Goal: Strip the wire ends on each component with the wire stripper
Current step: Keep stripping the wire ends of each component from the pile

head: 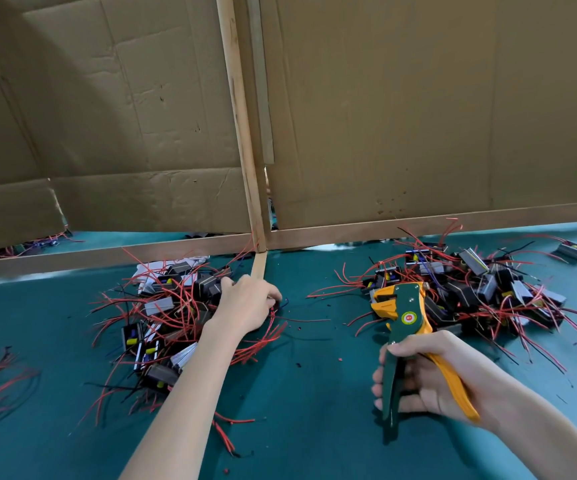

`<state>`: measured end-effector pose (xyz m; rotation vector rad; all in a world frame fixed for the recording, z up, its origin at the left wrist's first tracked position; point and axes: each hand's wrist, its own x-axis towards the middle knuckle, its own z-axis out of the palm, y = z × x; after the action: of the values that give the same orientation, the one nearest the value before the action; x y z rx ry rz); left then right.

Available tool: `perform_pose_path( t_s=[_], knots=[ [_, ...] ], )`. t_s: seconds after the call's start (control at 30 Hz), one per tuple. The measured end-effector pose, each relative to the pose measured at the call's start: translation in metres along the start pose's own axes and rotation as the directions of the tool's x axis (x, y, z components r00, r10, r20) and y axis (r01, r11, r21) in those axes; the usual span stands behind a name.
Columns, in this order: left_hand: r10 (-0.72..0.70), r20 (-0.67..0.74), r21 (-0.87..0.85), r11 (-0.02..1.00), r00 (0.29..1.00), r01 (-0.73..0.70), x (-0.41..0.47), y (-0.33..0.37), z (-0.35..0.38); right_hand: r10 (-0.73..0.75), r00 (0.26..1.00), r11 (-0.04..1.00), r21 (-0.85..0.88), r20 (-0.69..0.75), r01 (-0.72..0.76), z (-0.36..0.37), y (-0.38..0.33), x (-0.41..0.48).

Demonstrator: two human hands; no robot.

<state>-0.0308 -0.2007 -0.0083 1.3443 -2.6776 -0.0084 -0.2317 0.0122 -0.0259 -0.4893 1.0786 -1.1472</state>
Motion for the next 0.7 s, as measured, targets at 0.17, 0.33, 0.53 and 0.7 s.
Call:
perform_pose_path(
  t_s=[0.17,0.33,0.53,0.7],
  knots=[
    [0.144,0.196,-0.215,0.972,0.97,-0.1,-0.003,0.014,-0.013,-0.003,1.0,1.0,-0.002,0.0,0.003,0.0,0.0,-0.001],
    [0.248,0.282,-0.454,0.885,0.927,-0.098,-0.01,0.022,-0.026,-0.003,1.0,1.0,0.003,-0.006,0.003,-0.001,0.0,0.001],
    [0.089,0.067,-0.465,0.884,0.994,-0.048,-0.005,0.03,-0.015,-0.008,1.0,1.0,0.016,-0.017,0.009,-0.003,0.0,0.003],
    [0.3,0.171,-0.514,0.84,0.939,-0.174,-0.015,0.049,-0.008,-0.01,1.0,1.0,0.013,-0.015,0.011,-0.003,0.0,0.002]
  ],
)
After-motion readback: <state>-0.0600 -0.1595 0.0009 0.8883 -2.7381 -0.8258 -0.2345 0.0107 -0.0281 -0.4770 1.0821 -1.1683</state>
